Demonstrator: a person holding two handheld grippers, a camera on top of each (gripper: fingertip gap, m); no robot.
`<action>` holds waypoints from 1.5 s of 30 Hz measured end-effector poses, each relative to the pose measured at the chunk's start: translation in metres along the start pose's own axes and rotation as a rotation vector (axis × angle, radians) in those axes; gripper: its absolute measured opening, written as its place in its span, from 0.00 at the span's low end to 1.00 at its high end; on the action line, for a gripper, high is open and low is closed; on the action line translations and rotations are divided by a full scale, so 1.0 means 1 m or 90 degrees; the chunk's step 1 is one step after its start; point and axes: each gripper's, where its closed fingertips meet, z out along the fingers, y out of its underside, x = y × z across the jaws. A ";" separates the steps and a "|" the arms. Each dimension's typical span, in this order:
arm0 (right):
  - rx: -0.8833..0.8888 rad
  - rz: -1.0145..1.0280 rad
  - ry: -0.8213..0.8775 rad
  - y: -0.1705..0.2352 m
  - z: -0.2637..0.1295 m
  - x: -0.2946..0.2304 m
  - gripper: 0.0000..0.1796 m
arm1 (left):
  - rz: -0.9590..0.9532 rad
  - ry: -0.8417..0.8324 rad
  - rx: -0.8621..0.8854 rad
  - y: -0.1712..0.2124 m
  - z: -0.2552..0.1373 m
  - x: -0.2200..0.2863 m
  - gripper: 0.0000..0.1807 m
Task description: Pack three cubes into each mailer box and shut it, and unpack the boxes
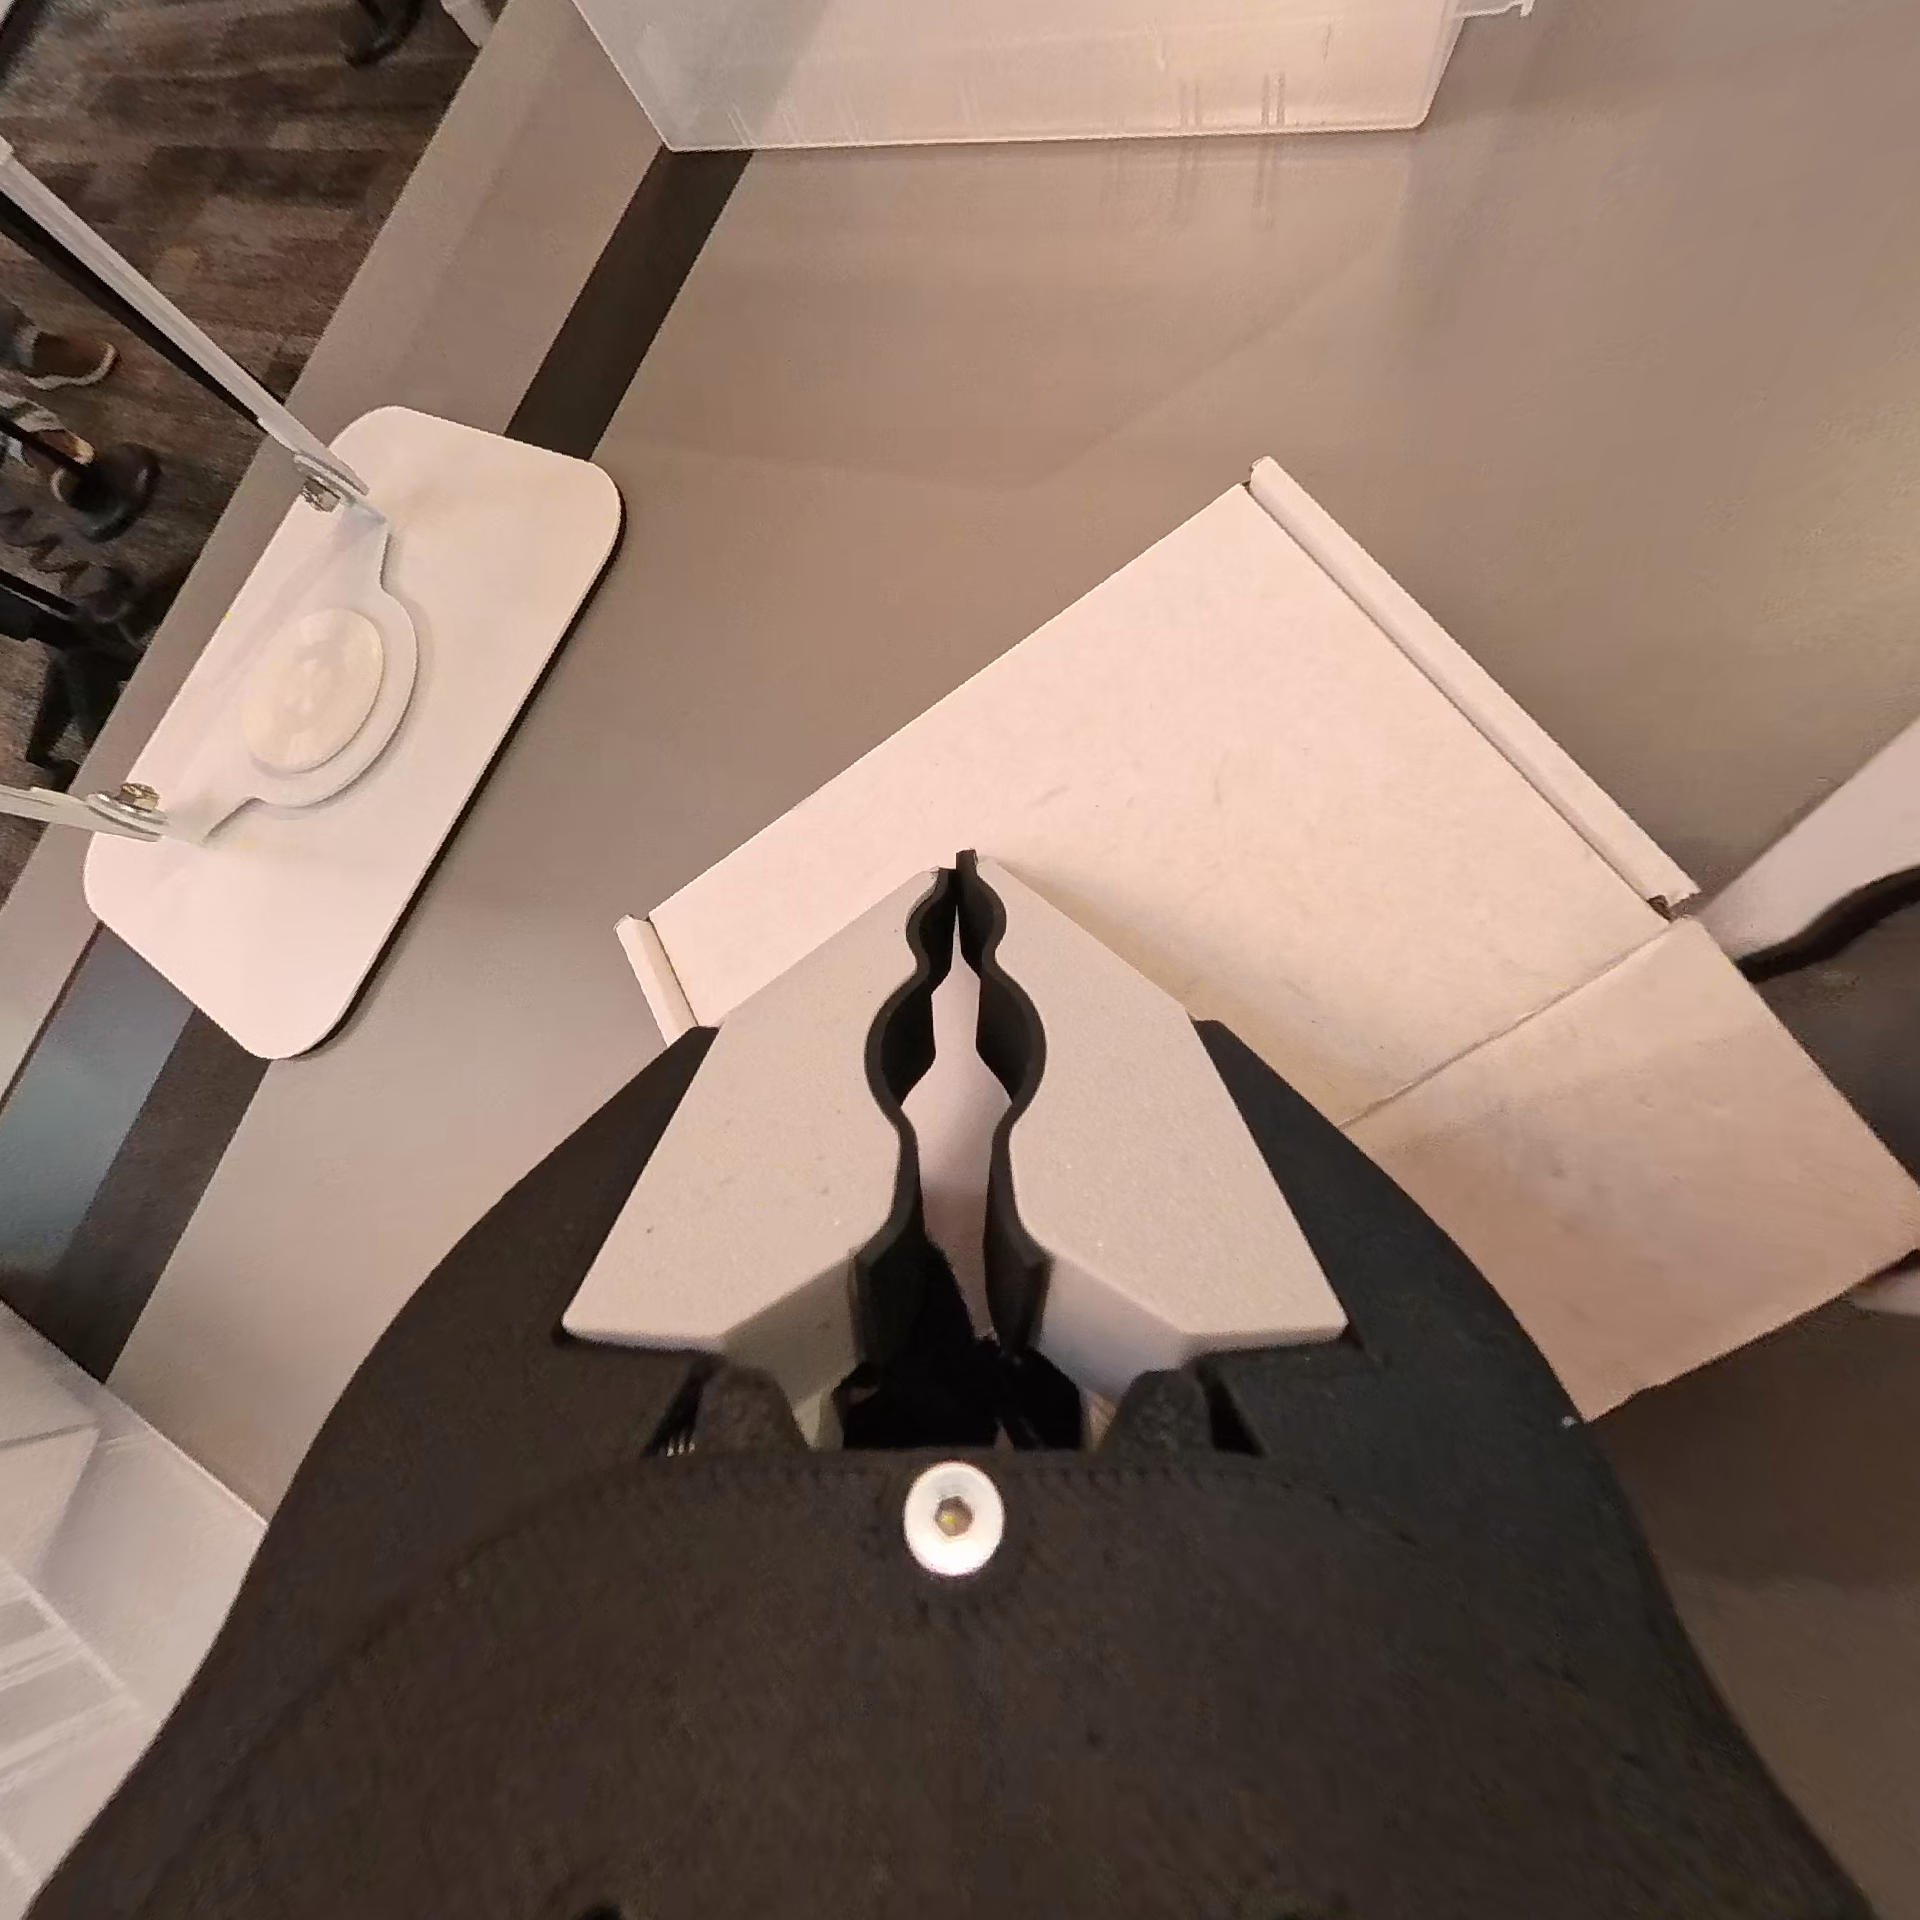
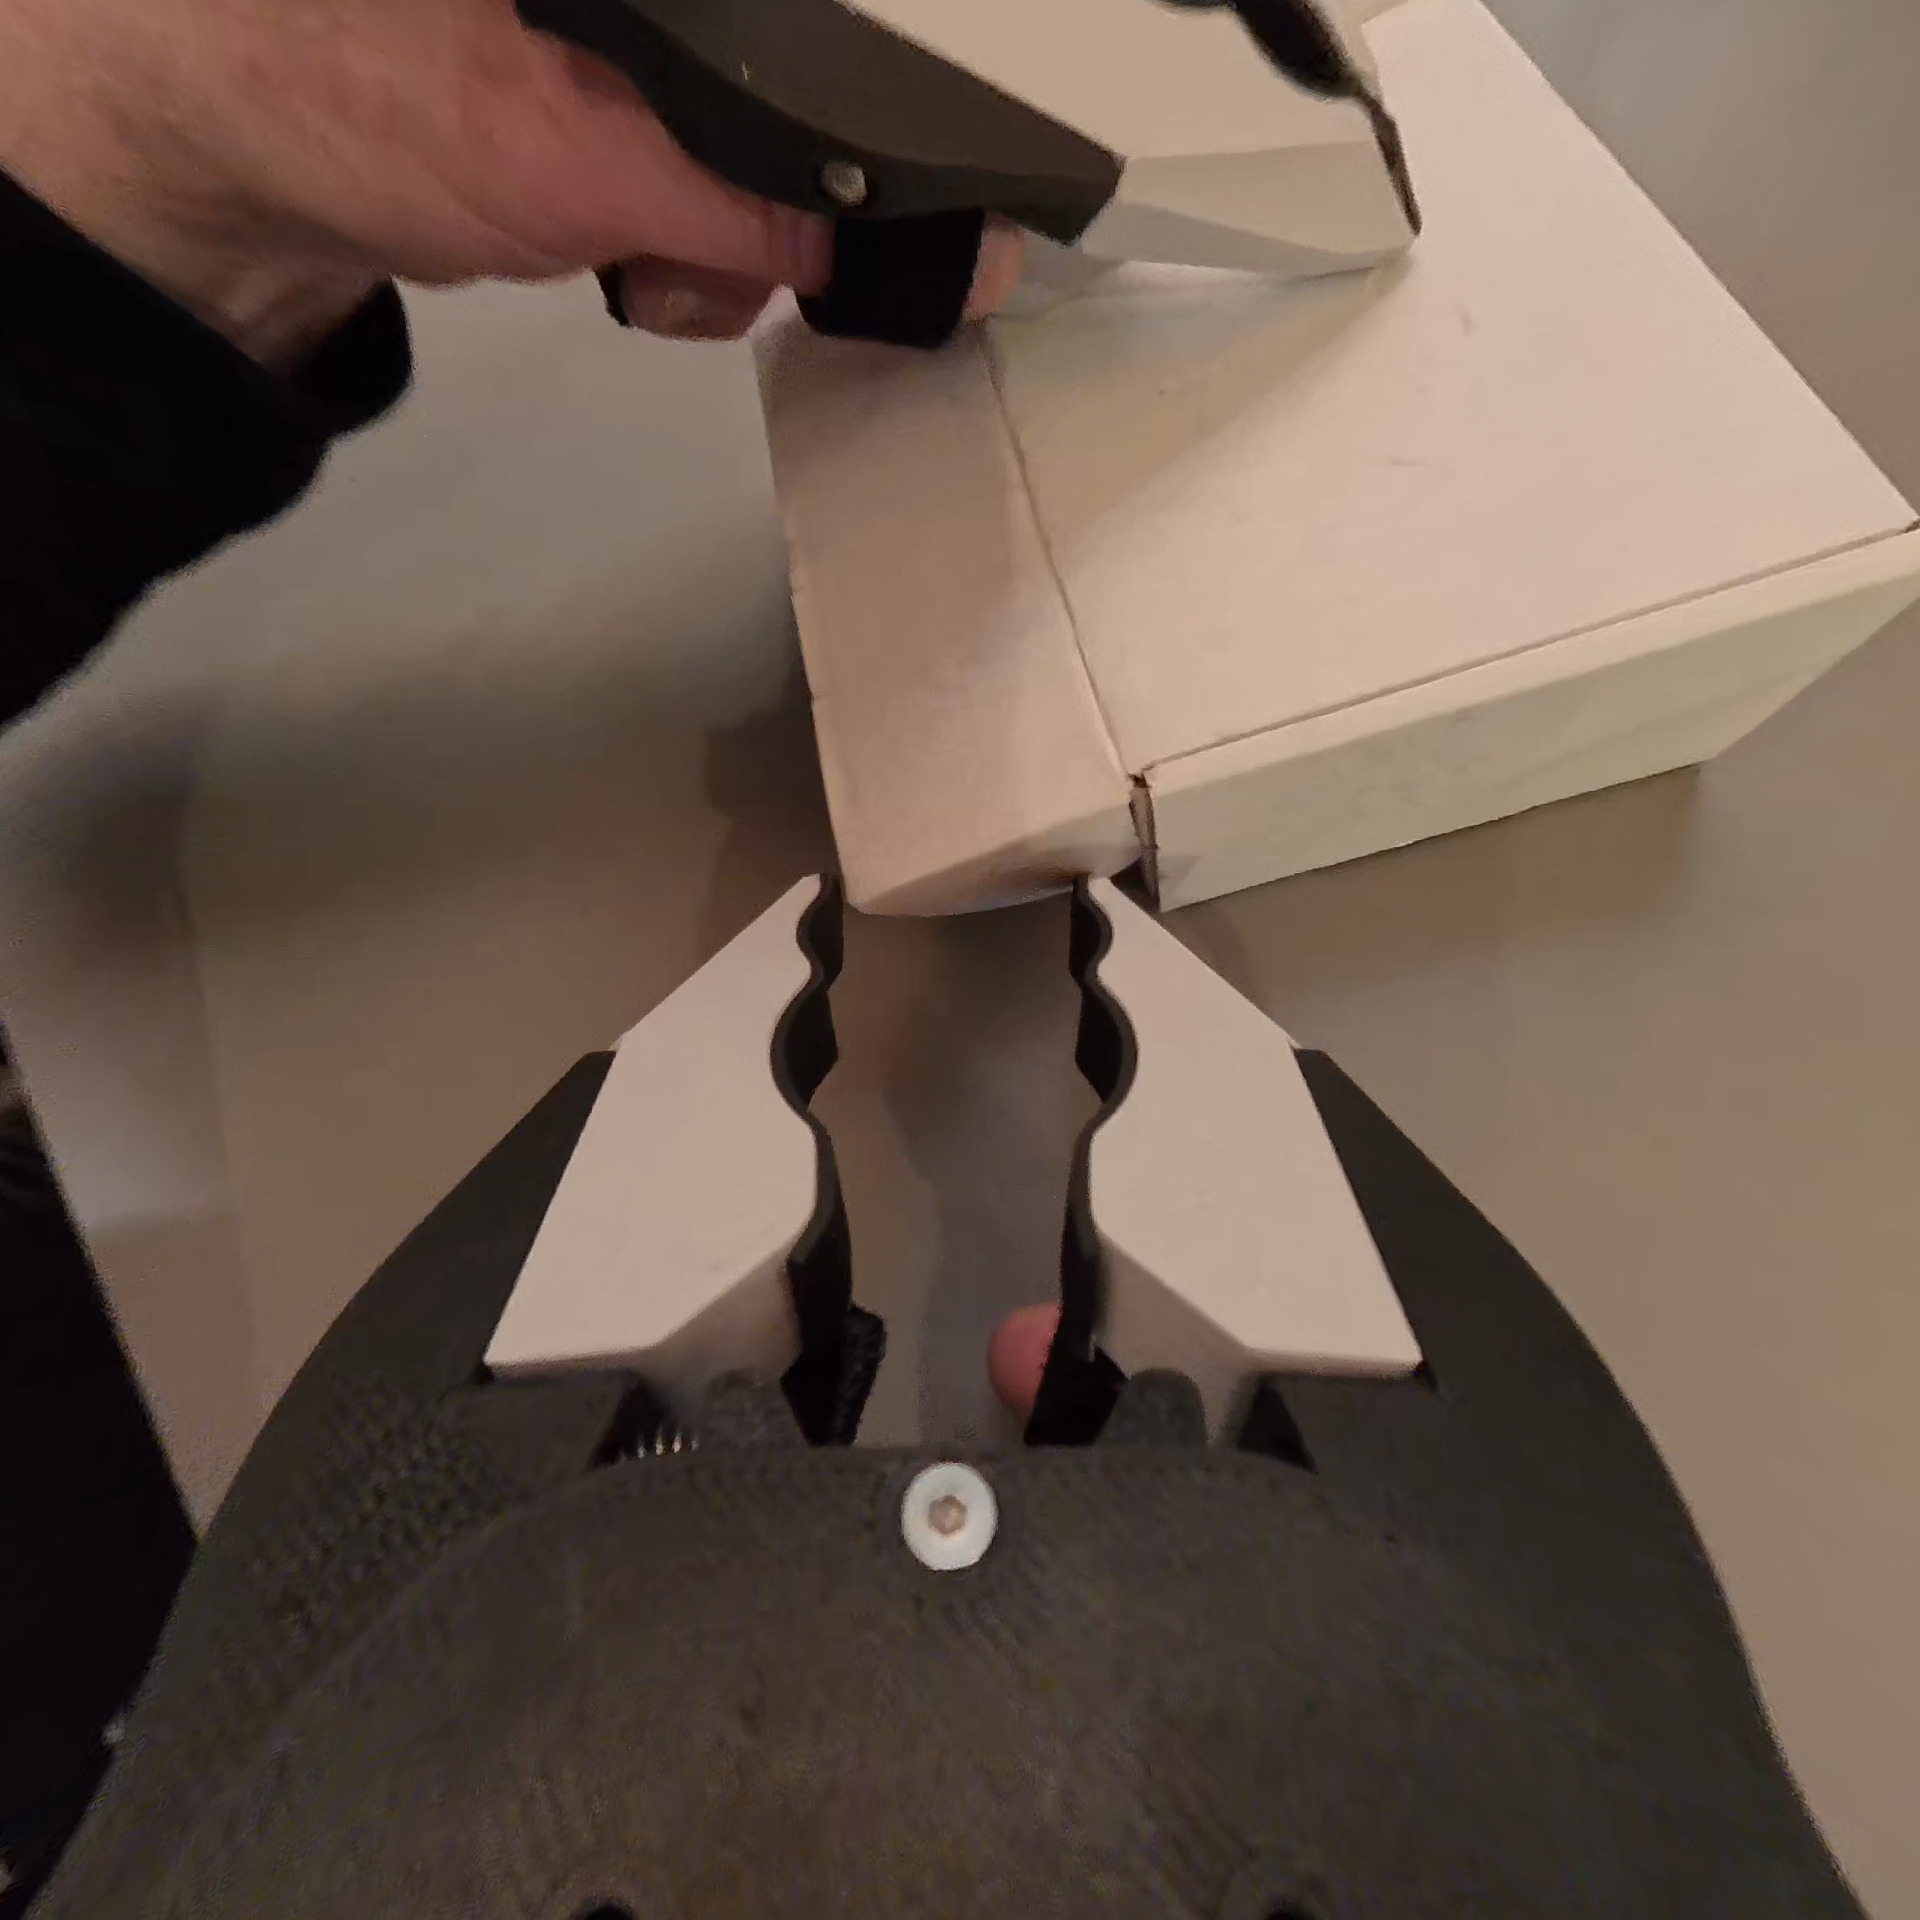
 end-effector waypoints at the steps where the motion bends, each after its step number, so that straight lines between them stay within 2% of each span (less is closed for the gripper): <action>1: -0.011 -0.007 0.008 0.003 0.002 0.002 0.24 | 0.001 0.000 0.000 0.000 0.000 0.000 0.00; 6: 0.022 0.007 -0.016 -0.004 -0.009 -0.005 0.24 | 0.000 0.001 -0.001 0.000 0.000 0.000 0.00; 13: 0.005 -0.001 -0.005 -0.001 -0.004 -0.001 0.25 | -0.032 0.036 -0.016 0.001 -0.006 -0.007 0.01; 16: 0.001 -0.003 -0.007 0.000 -0.006 -0.002 0.25 | -0.100 0.025 0.060 -0.013 -0.040 -0.035 0.05; 17: 0.000 -0.009 -0.002 0.000 -0.007 -0.001 0.25 | -0.130 0.014 0.085 -0.014 -0.055 -0.048 0.09; 19: 0.002 -0.017 0.012 -0.002 -0.011 0.003 0.25 | -0.179 -0.001 0.085 0.007 -0.076 -0.064 0.14; 22: 0.010 -0.010 0.023 -0.006 -0.013 0.010 0.25 | -0.240 0.047 0.049 0.052 -0.080 -0.044 0.16; 25: 0.004 -0.002 0.017 -0.005 -0.007 0.013 0.26 | -0.260 0.075 0.020 0.080 -0.071 -0.017 0.15; 27: 0.004 0.008 0.007 -0.005 -0.004 0.012 0.26 | -0.299 0.115 0.055 0.076 -0.069 -0.002 0.08; 32: -0.006 -0.003 0.019 -0.003 -0.008 0.022 0.24 | -0.294 0.118 0.062 0.071 -0.071 0.016 0.14; 35: -0.008 -0.010 0.036 0.000 -0.015 0.038 0.23 | -0.261 0.131 0.059 0.073 -0.073 0.029 0.09; 37: -0.032 -0.023 0.010 0.006 -0.019 0.037 0.19 | -0.233 0.090 0.050 0.082 -0.074 0.023 0.18; 39: -0.049 -0.056 0.021 0.011 -0.024 0.044 0.23 | -0.219 0.086 0.050 0.086 -0.078 0.023 0.22; 41: -0.037 -0.076 0.018 0.006 -0.028 0.048 0.23 | -0.197 0.066 0.069 0.088 -0.080 0.017 0.32; 43: -0.031 -0.117 0.037 0.002 -0.026 0.054 0.29 | -0.183 0.077 0.075 0.089 -0.075 0.015 0.37; 45: -0.037 -0.161 0.038 0.001 -0.020 0.058 0.36 | -0.159 0.089 0.087 0.085 -0.066 0.014 0.36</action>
